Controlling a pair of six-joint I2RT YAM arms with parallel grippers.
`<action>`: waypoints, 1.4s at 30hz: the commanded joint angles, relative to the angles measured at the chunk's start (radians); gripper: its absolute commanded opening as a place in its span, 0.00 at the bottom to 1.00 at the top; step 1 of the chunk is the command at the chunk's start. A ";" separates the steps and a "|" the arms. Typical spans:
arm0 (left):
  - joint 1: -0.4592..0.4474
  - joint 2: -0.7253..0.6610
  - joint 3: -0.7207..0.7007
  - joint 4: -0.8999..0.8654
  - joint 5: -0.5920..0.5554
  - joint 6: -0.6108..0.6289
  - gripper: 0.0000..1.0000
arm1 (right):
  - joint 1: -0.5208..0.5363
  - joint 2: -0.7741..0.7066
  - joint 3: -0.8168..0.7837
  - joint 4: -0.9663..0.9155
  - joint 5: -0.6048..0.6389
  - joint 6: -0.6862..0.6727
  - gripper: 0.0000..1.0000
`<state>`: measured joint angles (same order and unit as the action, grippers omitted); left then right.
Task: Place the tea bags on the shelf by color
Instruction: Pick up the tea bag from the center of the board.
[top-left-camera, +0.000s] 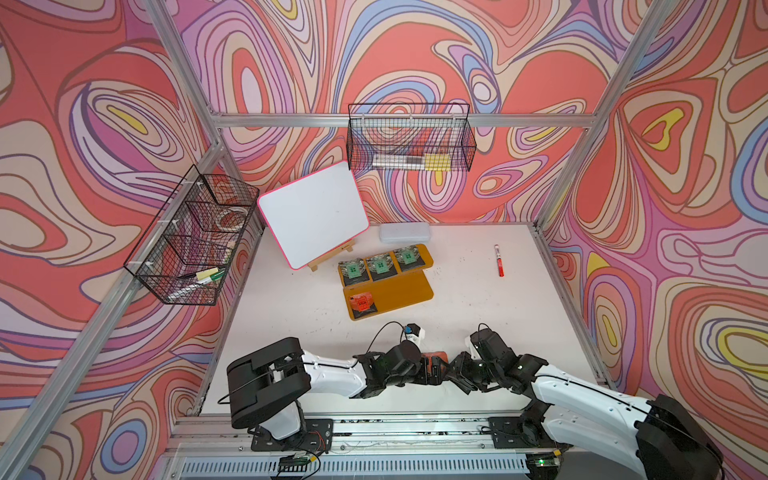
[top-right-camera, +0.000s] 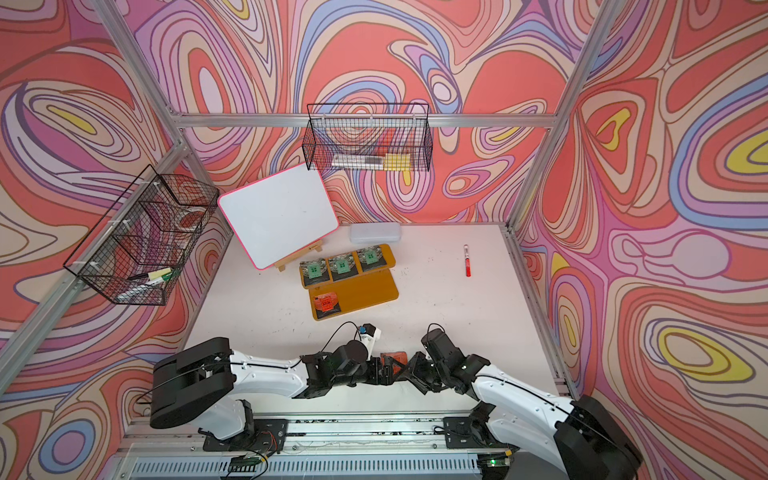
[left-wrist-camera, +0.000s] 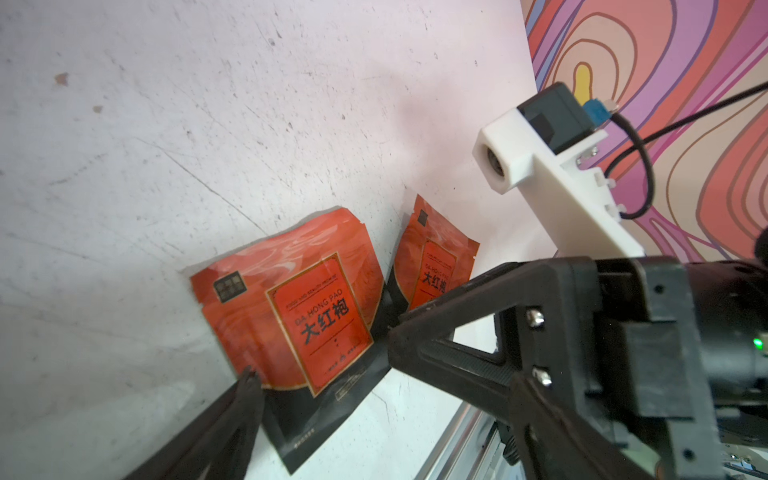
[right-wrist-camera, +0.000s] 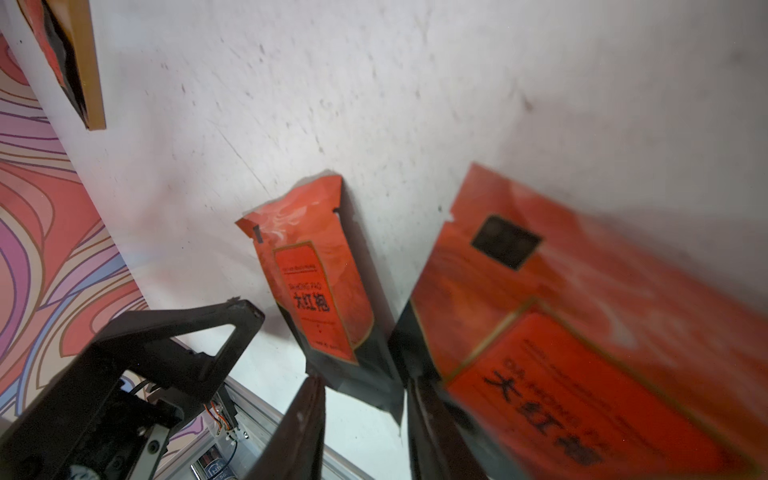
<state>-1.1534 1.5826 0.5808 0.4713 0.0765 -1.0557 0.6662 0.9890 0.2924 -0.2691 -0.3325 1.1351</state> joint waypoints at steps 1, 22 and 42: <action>-0.008 0.017 0.002 0.015 0.001 -0.016 0.95 | -0.004 -0.013 -0.022 0.035 0.018 0.016 0.34; -0.008 0.024 0.000 -0.037 -0.014 -0.050 0.96 | -0.004 -0.031 -0.059 0.141 0.043 0.066 0.23; -0.008 0.022 0.000 -0.052 -0.021 -0.058 0.96 | -0.004 0.005 -0.051 0.120 0.063 0.081 0.22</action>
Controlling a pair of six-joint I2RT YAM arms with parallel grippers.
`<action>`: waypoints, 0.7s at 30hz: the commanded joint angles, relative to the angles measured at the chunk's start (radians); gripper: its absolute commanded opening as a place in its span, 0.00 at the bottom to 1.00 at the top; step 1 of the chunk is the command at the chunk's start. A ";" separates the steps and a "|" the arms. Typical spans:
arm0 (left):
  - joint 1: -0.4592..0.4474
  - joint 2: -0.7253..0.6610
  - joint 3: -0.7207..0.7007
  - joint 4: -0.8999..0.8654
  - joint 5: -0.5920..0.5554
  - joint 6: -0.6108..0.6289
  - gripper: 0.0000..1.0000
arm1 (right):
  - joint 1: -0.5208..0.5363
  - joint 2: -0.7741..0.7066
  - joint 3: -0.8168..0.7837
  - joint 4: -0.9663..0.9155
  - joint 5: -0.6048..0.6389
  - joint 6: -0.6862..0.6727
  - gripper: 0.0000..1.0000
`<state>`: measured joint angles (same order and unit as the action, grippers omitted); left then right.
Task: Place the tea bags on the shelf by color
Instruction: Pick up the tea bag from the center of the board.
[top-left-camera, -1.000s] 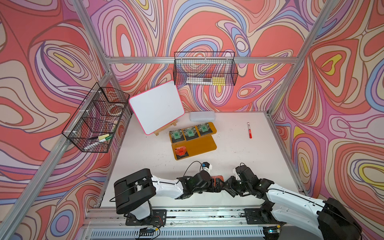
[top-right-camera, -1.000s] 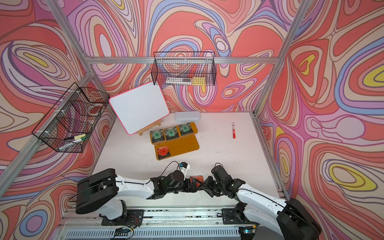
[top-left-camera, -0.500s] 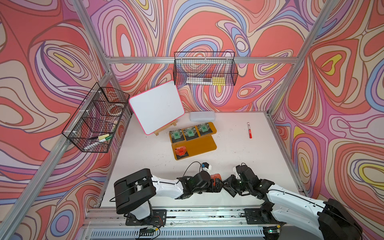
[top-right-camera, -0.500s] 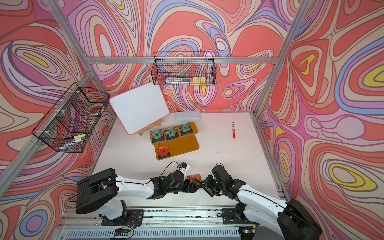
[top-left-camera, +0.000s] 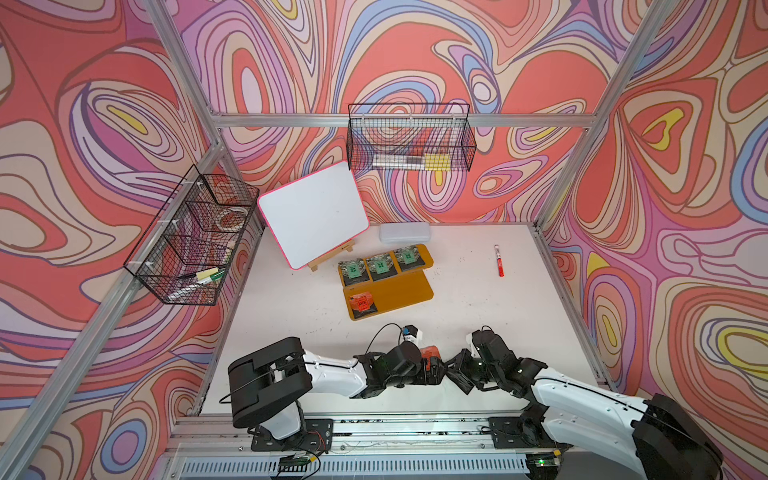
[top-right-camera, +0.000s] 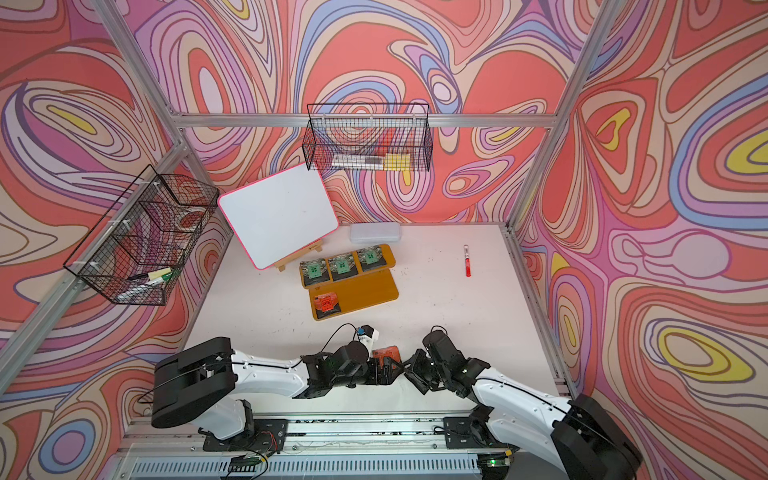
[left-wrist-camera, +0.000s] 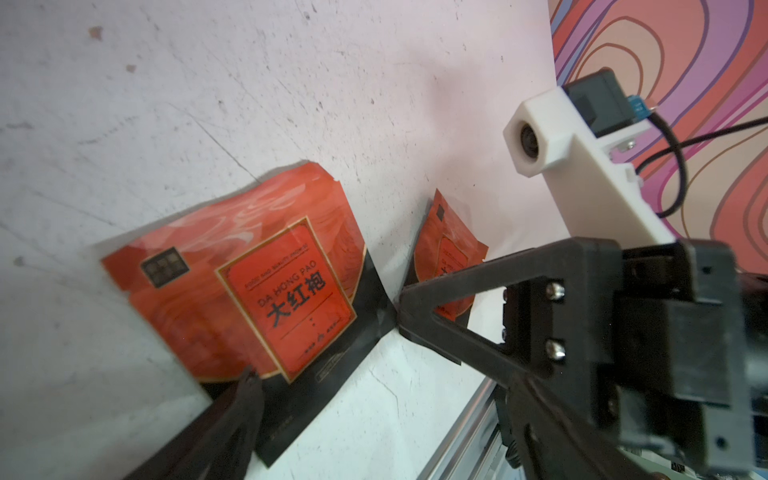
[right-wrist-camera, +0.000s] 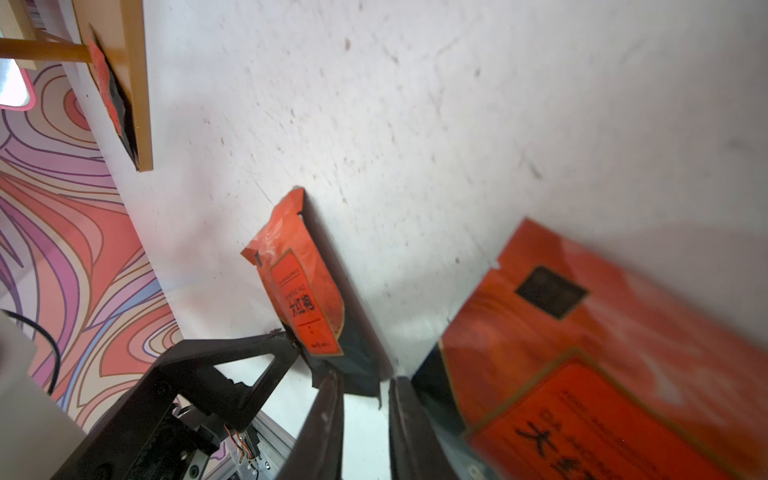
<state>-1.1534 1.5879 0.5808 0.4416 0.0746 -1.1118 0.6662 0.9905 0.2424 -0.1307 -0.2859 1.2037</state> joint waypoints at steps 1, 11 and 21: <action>-0.008 0.018 0.000 -0.023 -0.019 -0.003 0.96 | -0.004 0.006 -0.003 -0.015 0.012 0.013 0.23; -0.008 0.021 0.000 -0.020 -0.018 -0.006 0.96 | -0.004 0.089 -0.007 0.076 -0.035 0.014 0.23; -0.008 0.026 0.001 -0.020 -0.016 -0.005 0.96 | -0.004 0.065 -0.048 0.149 0.020 0.034 0.19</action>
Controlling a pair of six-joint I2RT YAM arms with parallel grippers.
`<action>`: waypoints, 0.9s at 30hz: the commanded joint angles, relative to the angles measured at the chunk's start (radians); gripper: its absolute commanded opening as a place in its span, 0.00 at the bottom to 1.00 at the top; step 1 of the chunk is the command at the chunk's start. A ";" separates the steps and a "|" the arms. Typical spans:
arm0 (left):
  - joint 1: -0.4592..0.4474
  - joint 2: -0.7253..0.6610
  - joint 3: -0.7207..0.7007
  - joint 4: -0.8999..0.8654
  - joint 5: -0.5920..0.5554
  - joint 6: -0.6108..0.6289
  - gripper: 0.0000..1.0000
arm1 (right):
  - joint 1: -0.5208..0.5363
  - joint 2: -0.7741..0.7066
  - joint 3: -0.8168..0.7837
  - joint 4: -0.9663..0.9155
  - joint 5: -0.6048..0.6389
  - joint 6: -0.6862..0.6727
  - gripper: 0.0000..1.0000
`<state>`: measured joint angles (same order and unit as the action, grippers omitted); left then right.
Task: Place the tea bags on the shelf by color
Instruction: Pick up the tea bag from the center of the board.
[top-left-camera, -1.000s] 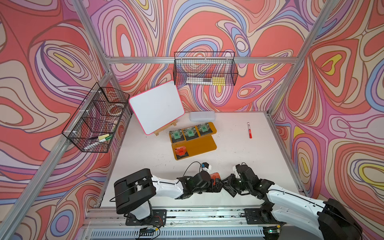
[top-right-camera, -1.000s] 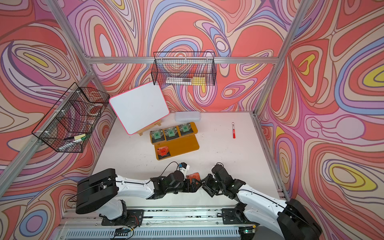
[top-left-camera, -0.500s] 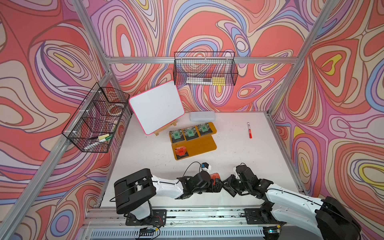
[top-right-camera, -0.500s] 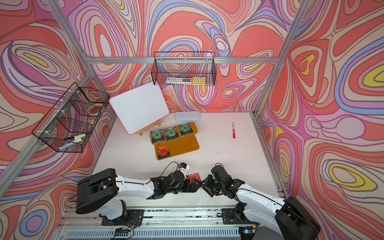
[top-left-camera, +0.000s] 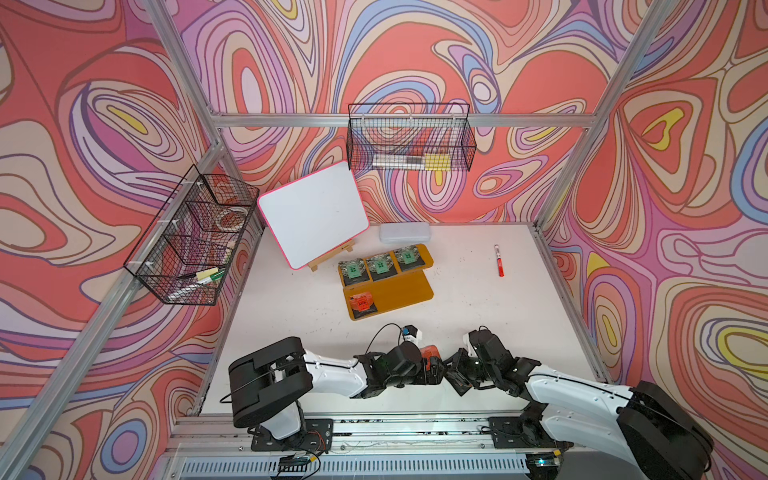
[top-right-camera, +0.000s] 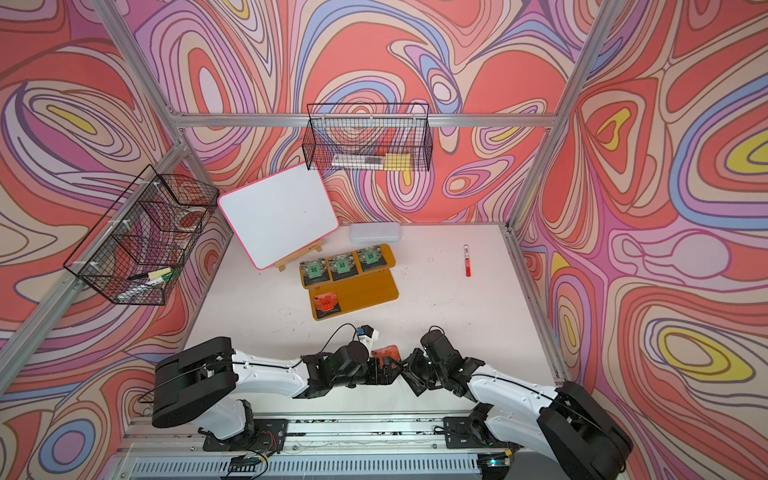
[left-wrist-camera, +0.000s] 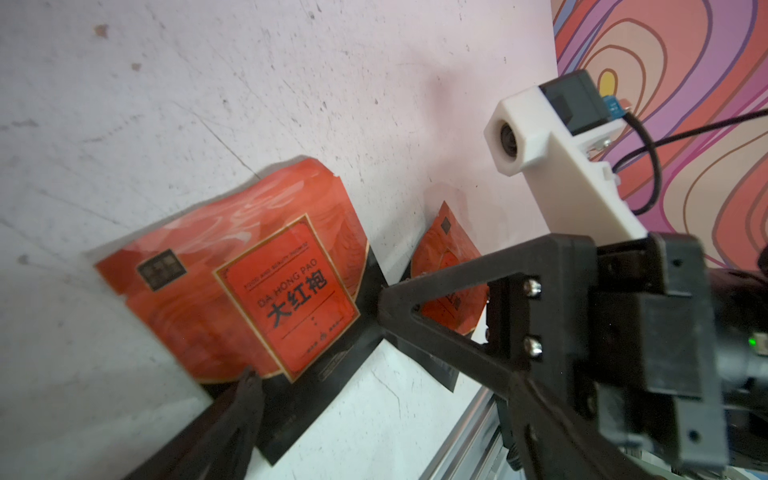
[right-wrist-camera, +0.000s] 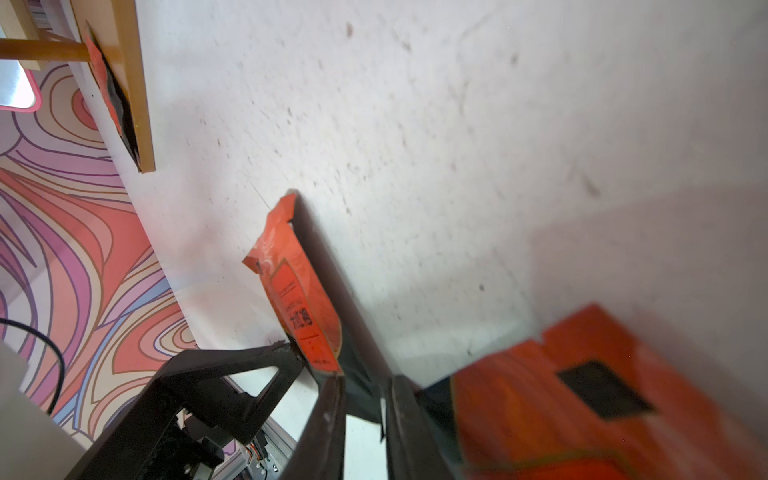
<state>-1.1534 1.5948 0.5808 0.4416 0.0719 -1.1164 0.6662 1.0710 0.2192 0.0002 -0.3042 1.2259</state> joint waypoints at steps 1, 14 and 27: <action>-0.008 0.019 0.002 -0.020 -0.014 -0.002 0.96 | -0.004 -0.021 -0.028 0.021 0.046 0.015 0.18; -0.008 0.019 -0.001 -0.017 -0.014 -0.003 0.96 | -0.004 0.053 -0.020 0.115 0.029 0.011 0.16; -0.008 0.019 0.000 -0.017 -0.013 -0.001 0.96 | -0.004 0.031 -0.034 0.160 0.033 0.011 0.09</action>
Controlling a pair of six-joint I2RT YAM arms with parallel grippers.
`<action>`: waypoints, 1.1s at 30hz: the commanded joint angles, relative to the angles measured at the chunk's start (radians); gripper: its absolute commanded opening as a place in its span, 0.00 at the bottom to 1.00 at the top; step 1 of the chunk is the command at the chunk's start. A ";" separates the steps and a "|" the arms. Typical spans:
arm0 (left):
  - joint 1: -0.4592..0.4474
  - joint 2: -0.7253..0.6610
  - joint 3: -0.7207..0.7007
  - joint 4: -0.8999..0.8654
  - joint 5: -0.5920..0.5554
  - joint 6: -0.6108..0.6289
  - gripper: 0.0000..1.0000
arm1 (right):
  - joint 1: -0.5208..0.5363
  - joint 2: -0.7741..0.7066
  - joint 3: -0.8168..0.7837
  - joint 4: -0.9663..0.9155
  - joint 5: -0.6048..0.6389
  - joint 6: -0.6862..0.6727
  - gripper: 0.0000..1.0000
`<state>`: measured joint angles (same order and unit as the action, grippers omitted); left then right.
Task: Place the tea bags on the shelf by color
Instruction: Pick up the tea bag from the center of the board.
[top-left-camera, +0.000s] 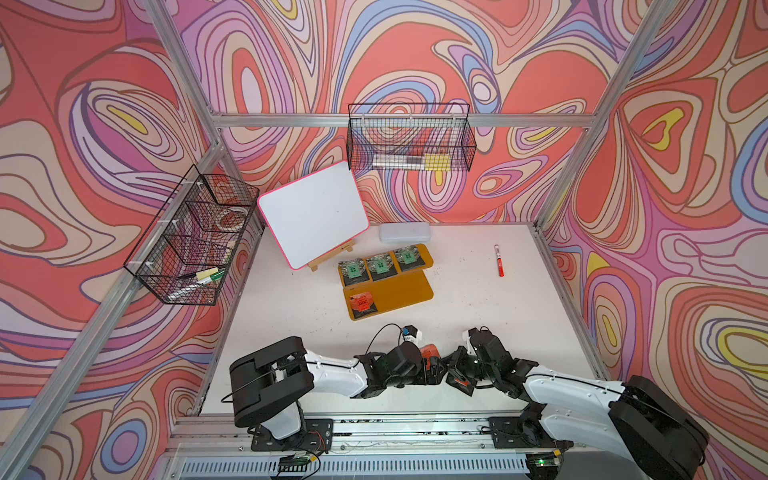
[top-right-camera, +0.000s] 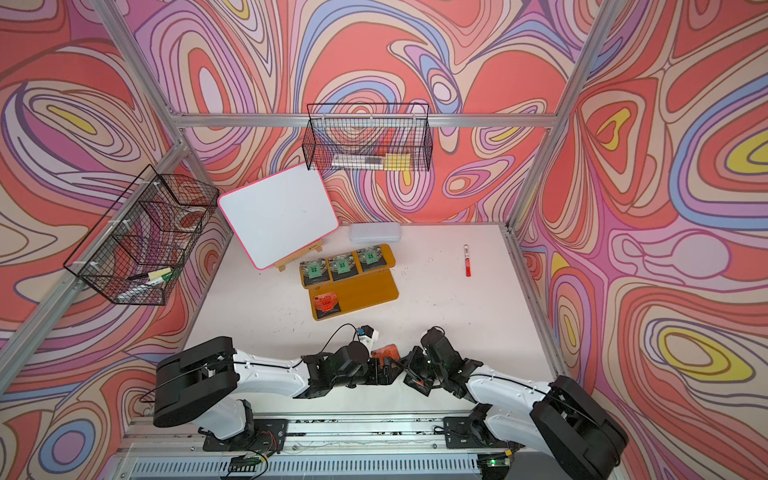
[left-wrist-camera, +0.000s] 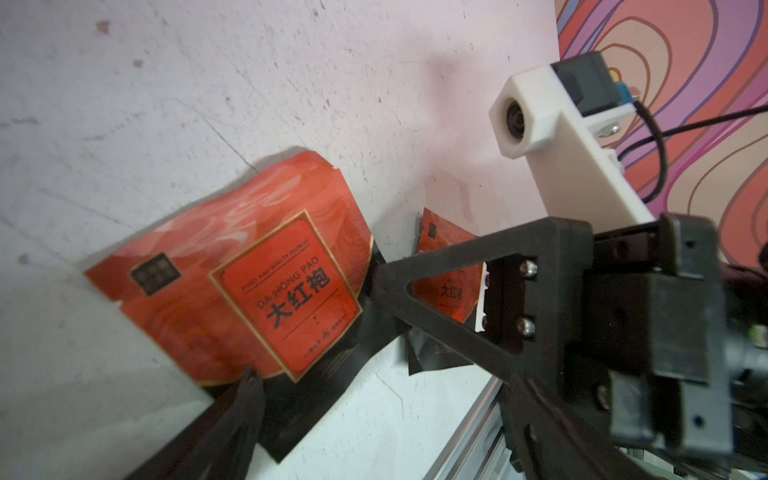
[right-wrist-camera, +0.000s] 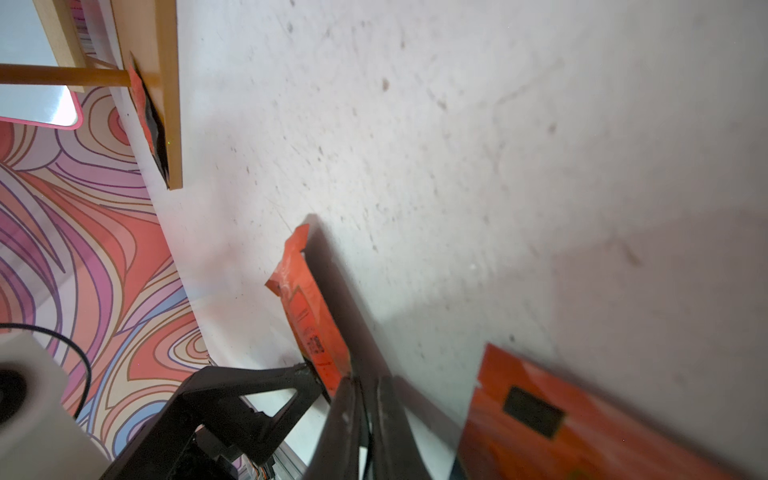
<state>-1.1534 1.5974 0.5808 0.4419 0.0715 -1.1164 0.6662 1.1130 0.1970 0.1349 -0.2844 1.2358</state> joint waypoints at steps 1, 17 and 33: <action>-0.008 0.016 0.002 -0.019 -0.013 -0.001 0.96 | -0.004 -0.011 -0.017 0.040 0.012 0.002 0.08; -0.005 -0.186 -0.039 -0.136 -0.170 0.032 0.98 | -0.004 -0.061 0.031 0.021 0.014 -0.083 0.00; 0.053 -0.576 -0.029 -0.579 -0.391 0.154 0.99 | -0.029 -0.052 0.161 0.073 -0.040 -0.167 0.00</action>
<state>-1.1061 1.0637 0.5484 -0.0078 -0.2523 -0.9989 0.6479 1.0519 0.3283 0.1665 -0.3115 1.0962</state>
